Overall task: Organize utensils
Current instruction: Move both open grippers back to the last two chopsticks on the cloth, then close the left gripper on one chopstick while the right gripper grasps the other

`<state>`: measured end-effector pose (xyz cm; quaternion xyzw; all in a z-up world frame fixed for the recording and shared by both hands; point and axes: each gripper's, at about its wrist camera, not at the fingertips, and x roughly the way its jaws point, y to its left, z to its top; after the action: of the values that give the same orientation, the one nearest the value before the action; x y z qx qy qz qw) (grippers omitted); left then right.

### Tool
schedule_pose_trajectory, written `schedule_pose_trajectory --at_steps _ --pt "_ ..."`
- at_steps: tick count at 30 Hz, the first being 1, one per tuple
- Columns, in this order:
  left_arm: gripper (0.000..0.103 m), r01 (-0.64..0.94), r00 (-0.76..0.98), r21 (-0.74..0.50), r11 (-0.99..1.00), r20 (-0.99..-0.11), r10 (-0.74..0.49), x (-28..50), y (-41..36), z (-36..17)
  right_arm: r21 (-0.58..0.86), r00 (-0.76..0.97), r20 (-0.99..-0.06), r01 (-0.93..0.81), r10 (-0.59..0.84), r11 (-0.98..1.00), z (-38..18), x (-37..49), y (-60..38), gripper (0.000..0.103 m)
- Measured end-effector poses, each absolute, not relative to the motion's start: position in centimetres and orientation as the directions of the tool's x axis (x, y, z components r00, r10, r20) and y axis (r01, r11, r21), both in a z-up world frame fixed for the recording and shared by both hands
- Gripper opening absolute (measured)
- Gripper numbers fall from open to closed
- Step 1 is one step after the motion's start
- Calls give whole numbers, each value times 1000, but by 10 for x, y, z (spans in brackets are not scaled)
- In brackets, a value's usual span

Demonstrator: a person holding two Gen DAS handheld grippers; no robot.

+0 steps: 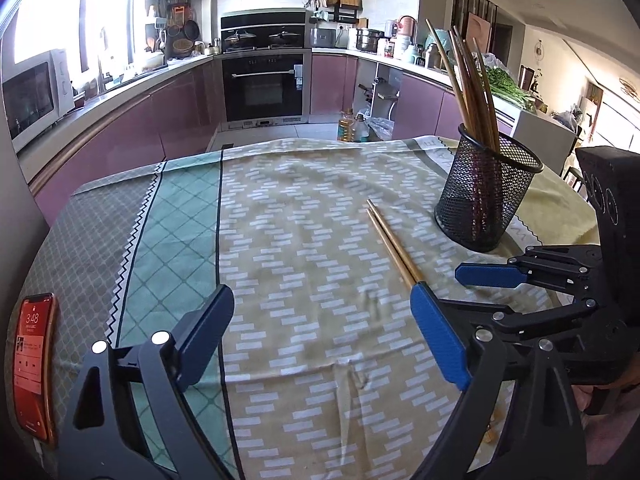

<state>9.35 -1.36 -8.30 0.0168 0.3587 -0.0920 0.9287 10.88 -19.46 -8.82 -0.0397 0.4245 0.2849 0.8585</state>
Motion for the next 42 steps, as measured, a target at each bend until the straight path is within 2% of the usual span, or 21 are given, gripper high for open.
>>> schedule_pose_trajectory --at_steps 10,20,24,26,31,42 --pt "83 235 687 -47 971 -698 -200 101 -24 -92 223 456 -760 -486 463 845 -88 115 -209 27" --pt "73 317 604 -55 947 -757 -247 120 -55 -104 247 446 -762 -470 470 847 -90 117 -220 27" --pt "62 337 574 -37 941 -784 -236 126 -67 -114 248 443 -764 -469 469 848 -90 118 -220 27" --pt "61 335 574 -26 942 -787 -226 126 -68 -115 246 441 -766 -469 467 848 -90 118 -221 27" --pt "46 332 575 -32 943 -785 -229 128 -62 -115 215 445 -781 -467 438 858 -89 120 -213 27" --pt "31 324 556 -103 941 -784 -277 134 -43 -114 134 475 -799 -457 368 879 -90 132 -191 25"
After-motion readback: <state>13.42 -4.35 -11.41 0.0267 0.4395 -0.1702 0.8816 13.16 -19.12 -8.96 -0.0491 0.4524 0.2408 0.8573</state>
